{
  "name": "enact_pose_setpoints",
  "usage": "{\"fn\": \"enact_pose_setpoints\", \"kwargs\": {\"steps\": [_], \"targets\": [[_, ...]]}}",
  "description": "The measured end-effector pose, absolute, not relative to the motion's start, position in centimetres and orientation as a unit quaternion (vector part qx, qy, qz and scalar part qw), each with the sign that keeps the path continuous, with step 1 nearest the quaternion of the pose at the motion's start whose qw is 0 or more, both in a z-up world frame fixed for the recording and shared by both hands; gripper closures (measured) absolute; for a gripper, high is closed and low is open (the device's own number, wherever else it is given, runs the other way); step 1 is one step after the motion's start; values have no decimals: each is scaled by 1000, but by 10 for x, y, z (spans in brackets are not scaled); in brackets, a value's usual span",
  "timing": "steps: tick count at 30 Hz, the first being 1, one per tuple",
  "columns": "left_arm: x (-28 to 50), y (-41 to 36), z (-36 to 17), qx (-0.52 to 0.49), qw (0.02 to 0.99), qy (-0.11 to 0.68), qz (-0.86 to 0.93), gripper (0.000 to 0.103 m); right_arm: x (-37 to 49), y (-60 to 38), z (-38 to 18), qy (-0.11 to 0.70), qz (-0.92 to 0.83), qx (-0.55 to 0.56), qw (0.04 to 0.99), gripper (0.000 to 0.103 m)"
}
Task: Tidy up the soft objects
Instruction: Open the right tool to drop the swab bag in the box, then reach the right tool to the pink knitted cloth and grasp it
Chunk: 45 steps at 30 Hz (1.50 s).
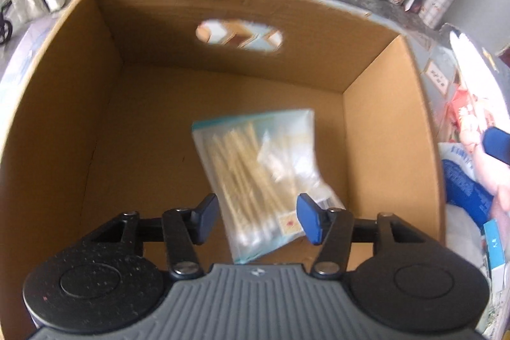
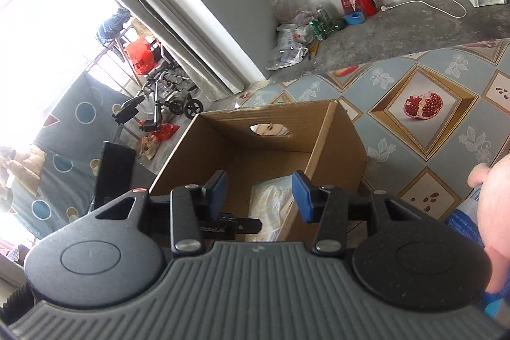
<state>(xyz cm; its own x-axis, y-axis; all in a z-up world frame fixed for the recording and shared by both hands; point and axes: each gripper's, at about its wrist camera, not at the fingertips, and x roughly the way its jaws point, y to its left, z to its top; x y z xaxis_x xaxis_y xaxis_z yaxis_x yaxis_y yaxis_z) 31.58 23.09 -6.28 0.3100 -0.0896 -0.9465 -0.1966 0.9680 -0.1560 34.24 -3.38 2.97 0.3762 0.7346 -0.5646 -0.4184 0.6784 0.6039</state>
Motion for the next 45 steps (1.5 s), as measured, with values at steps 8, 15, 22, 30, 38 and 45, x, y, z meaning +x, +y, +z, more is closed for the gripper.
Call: {"fn": "enact_pose_setpoints", "kwargs": {"steps": [8,15,22,30,38,45], "targets": [[340,223,-78,-120,794,595,29,68,334,-46,29,436,350,190,807,58],[356,203,-67,-64,820,568,10,76,335,-58,21,441,335,193,810,58],[361,187,-59,-35,829,559,2,72,332,-70,14,450,322,199,809,56],[353,187,-54,-67,834,548,12,35,307,-90,16,438,309,212,817,52],[303,188,15,-81,880,466,42,29,273,-147,46,397,282,216,846,51],[246,136,79,-68,918,390,-18,25,255,-229,66,370,199,163,893,46]]}}
